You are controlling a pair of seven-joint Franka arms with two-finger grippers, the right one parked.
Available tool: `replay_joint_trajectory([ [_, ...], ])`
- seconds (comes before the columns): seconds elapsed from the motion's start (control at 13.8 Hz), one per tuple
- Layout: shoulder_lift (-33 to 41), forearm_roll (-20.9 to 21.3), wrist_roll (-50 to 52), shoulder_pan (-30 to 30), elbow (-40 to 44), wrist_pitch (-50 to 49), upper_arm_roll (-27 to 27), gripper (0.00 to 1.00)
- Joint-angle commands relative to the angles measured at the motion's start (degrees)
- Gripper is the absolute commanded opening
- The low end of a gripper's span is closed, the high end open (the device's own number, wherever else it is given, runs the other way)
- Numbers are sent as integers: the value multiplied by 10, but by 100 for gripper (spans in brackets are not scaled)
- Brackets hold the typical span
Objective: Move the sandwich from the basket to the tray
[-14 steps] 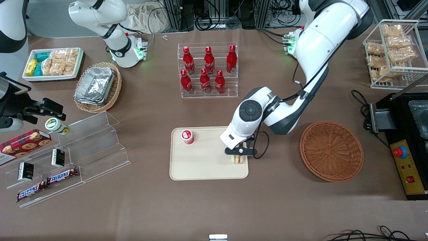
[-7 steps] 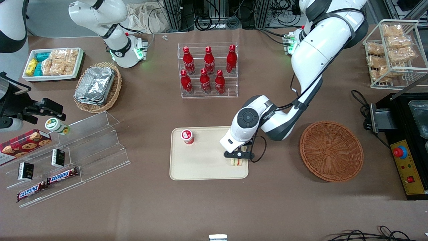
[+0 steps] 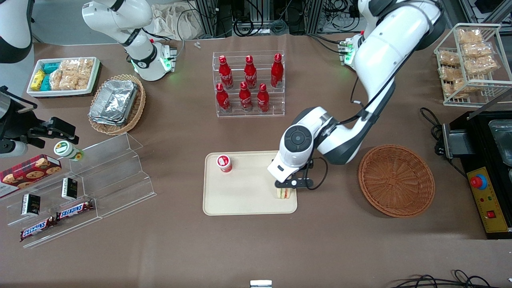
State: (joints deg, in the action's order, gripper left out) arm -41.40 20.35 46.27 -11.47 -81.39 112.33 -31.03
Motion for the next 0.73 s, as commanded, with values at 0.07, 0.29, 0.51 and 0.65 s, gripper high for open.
replay_joint_trajectory([
  [0.07, 103, -80, -73, 35, -9, -106, -1, 100],
  [0.29, 187, -85, -140, 73, -9, -201, 0, 100],
  [0.51, 255, -80, -228, 124, -9, -256, 1, 100],
  [0.65, 282, -73, -244, 143, -9, -286, 4, 100],
])
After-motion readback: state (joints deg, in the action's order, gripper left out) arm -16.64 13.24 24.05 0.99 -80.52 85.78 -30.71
